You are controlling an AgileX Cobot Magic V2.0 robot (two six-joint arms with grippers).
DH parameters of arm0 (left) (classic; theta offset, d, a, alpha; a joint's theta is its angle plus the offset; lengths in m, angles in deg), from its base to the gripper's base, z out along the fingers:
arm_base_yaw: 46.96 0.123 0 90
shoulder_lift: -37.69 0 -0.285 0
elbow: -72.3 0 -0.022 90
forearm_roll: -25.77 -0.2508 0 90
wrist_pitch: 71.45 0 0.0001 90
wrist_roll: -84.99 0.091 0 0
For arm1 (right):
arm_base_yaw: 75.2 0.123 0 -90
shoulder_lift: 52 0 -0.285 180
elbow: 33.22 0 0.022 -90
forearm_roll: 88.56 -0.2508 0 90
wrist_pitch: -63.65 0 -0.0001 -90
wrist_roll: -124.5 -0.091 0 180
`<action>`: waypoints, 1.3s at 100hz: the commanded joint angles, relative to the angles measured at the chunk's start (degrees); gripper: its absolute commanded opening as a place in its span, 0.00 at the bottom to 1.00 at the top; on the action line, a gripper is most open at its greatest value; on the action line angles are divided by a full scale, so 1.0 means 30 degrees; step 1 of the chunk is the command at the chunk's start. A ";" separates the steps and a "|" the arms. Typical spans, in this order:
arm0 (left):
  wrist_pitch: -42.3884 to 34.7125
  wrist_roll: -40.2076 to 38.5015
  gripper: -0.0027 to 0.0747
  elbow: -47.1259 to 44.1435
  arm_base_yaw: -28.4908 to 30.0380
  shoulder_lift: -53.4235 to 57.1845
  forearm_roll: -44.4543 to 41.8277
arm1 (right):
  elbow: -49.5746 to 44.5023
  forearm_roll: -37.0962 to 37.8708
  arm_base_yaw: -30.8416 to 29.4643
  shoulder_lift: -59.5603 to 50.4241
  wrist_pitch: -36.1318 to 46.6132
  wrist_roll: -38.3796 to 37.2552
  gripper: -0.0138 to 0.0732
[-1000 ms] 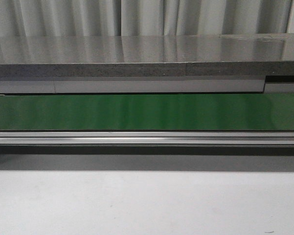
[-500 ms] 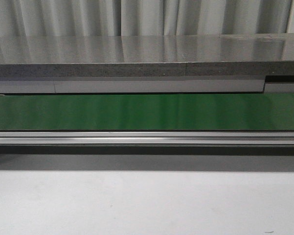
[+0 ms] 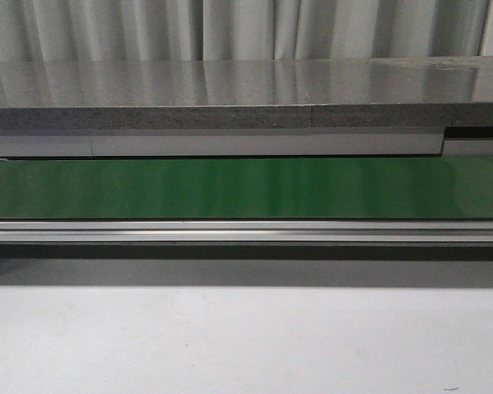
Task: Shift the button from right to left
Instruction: 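Close the right gripper around the yellow-capped button's black body, then lift the button and carry it over the conveyor belt end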
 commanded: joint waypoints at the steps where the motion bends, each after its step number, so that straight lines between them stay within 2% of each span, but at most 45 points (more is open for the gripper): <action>1: -0.1517 -0.0217 0.04 -0.0787 -0.0026 0.0692 0.0132 | 0.0385 0.0452 -0.0055 -0.0517 0.0527 0.0154 0.49; 14: -0.1517 -0.0217 0.04 -0.0787 -0.0026 0.0692 0.0132 | 0.0385 0.0452 -0.0055 -0.0517 0.0510 0.0154 0.39; 41: -0.1517 -0.0217 0.04 -0.0787 -0.0026 0.0692 0.0132 | 0.0385 0.0452 -0.0149 -0.1107 0.0408 0.0154 0.39; 72: -0.1517 -0.0217 0.04 -0.0787 -0.0026 0.0692 0.0132 | 0.0385 0.0434 -0.0212 -0.4016 0.0123 0.0154 0.39; 83: -0.1517 -0.0217 0.04 -0.0787 -0.0026 0.0692 0.0132 | 0.0385 -0.0295 0.0042 -0.5041 -0.0309 0.0154 0.39; 99: -0.1517 -0.0217 0.04 -0.0787 -0.0026 0.0692 0.0132 | 0.0385 -0.0994 0.1033 -0.6252 -0.1332 0.0154 0.39; 130: -0.1517 -0.0217 0.04 -0.0787 -0.0026 0.0692 0.0132 | 0.0341 -0.0994 0.4790 -0.6572 -0.3149 0.0162 0.39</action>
